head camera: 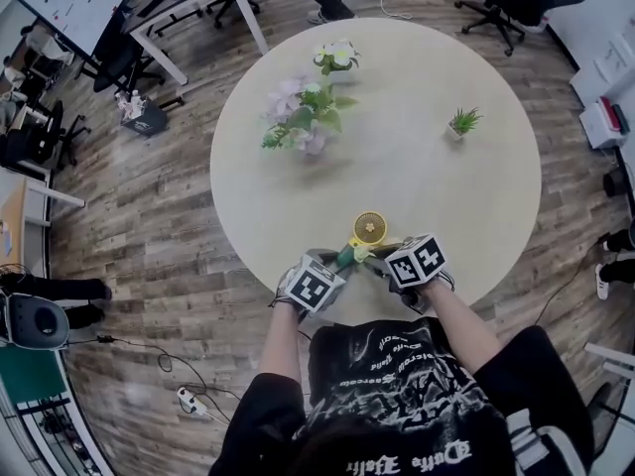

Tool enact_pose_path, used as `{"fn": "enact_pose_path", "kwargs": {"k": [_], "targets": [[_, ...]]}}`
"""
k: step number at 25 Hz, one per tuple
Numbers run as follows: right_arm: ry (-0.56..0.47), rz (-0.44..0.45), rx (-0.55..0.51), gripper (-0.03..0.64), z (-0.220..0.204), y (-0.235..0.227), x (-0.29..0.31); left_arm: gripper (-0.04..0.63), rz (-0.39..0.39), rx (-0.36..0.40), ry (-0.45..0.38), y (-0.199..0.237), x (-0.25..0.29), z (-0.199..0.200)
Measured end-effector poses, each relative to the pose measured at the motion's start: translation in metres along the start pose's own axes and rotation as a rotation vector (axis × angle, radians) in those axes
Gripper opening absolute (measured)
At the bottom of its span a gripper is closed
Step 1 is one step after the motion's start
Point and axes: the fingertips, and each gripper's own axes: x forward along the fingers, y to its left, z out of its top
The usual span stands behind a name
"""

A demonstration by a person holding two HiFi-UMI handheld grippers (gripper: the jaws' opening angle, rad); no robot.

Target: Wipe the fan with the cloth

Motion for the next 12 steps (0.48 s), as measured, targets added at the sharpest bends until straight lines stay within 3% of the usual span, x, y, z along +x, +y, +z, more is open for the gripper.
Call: {"fn": "enact_pose_path", "kwargs": {"k": [4, 8, 12], "targets": [[-0.053, -0.048, 0.038, 0.041, 0.002, -0.005, -0.003, 0.169, -0.001, 0.007, 0.008, -0.002, 0.002, 0.0], [-0.102, -0.01, 0.143, 0.041, 0.006, -0.007, -0.008, 0.169, -0.026, 0.04, 0.04, -0.002, 0.002, 0.0], [-0.142, -0.031, 0.185, 0.041, 0.003, -0.012, -0.013, 0.169, -0.017, 0.053, 0.044, -0.004, 0.004, 0.001]]}}
